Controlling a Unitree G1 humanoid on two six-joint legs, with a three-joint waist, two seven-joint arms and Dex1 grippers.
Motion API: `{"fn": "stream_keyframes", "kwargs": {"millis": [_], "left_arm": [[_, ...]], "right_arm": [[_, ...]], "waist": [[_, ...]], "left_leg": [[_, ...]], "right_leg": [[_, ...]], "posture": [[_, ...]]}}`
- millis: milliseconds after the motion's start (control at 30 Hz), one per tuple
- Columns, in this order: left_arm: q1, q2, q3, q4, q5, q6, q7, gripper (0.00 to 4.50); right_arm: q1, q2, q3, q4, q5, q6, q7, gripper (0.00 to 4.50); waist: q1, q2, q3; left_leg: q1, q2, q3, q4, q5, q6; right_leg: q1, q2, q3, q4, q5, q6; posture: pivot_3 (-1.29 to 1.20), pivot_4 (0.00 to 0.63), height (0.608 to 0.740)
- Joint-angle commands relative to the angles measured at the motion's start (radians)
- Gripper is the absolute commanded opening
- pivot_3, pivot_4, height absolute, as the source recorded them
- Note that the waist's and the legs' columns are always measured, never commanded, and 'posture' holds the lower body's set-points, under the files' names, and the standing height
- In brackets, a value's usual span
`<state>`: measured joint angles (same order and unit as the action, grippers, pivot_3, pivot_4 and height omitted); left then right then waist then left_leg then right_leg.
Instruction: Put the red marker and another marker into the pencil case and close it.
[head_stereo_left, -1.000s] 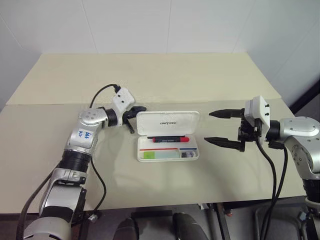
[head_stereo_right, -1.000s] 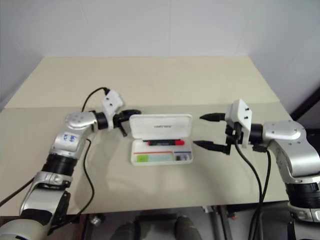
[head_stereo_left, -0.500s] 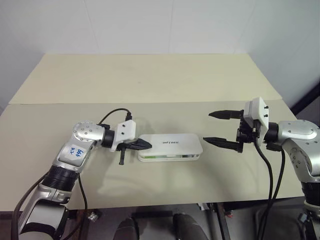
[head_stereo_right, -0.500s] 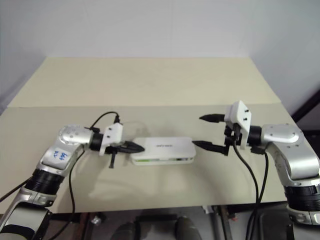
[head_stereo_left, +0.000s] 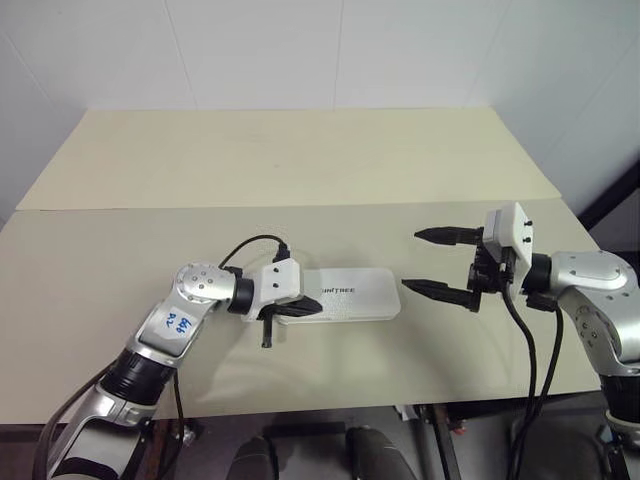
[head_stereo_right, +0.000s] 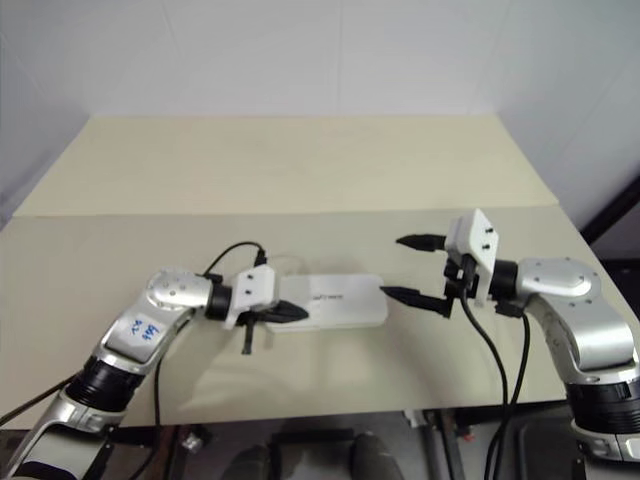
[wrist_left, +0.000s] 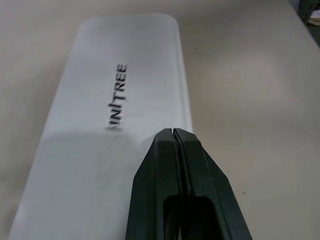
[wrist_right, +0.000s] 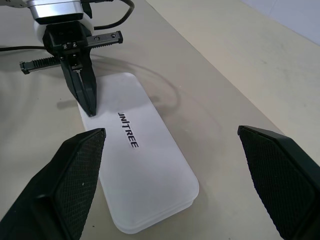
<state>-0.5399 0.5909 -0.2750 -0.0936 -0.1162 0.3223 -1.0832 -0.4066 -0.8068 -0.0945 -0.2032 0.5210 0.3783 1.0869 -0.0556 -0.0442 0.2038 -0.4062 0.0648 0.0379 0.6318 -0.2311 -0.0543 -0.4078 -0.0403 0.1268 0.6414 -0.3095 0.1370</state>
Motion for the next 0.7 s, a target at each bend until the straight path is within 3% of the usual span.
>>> {"fn": "stream_keyframes", "kwargs": {"millis": [33,167,300,400,700], "left_arm": [[-0.021,-0.022,0.093,0.013,-0.069,-0.057,0.017,0.03],[-0.031,-0.024,0.243,0.006,-0.185,-0.131,0.012,0.03],[-0.003,0.060,0.372,0.013,-0.257,-0.099,-0.002,0.20],[0.008,0.097,0.454,0.008,-0.303,-0.072,0.024,0.92],[0.089,0.162,0.536,-0.025,-0.343,-0.018,0.056,3.97]], "right_arm": [[-0.008,0.003,-0.042,-0.013,0.028,-0.003,-0.002,4.50],[-0.047,0.005,-0.042,0.026,0.052,0.024,-0.001,4.50],[-0.063,-0.001,-0.028,0.068,0.029,-0.008,0.026,4.50],[-0.063,-0.010,-0.030,0.103,0.017,-0.056,0.070,4.50],[-0.111,-0.039,-0.042,0.255,-0.037,-0.160,0.138,4.50]], "waist": [[0.000,0.000,0.000],[-0.001,0.000,0.000],[-0.005,0.000,0.000],[-0.003,0.000,0.000],[-0.001,0.000,0.000]], "left_leg": [[0.000,0.000,0.000,0.000,0.000,0.000],[0.000,0.000,0.000,0.000,0.000,0.000],[0.000,0.000,0.000,-0.002,0.000,0.000],[-0.001,0.000,0.000,-0.002,0.000,0.000],[-0.001,0.000,0.001,-0.002,0.000,0.000]], "right_leg": [[0.000,0.000,0.000,0.000,0.000,0.000],[-0.001,0.000,0.000,0.000,0.000,0.000],[-0.001,0.000,0.000,0.000,0.000,0.000],[-0.001,0.000,0.000,-0.001,0.000,0.000],[0.000,0.000,-0.001,-0.004,0.000,0.001]], "posture": [[0.00,0.150,0.740],[0.00,0.150,0.740],[0.00,0.150,0.740],[0.00,0.150,0.740],[0.00,0.150,0.740]]}}
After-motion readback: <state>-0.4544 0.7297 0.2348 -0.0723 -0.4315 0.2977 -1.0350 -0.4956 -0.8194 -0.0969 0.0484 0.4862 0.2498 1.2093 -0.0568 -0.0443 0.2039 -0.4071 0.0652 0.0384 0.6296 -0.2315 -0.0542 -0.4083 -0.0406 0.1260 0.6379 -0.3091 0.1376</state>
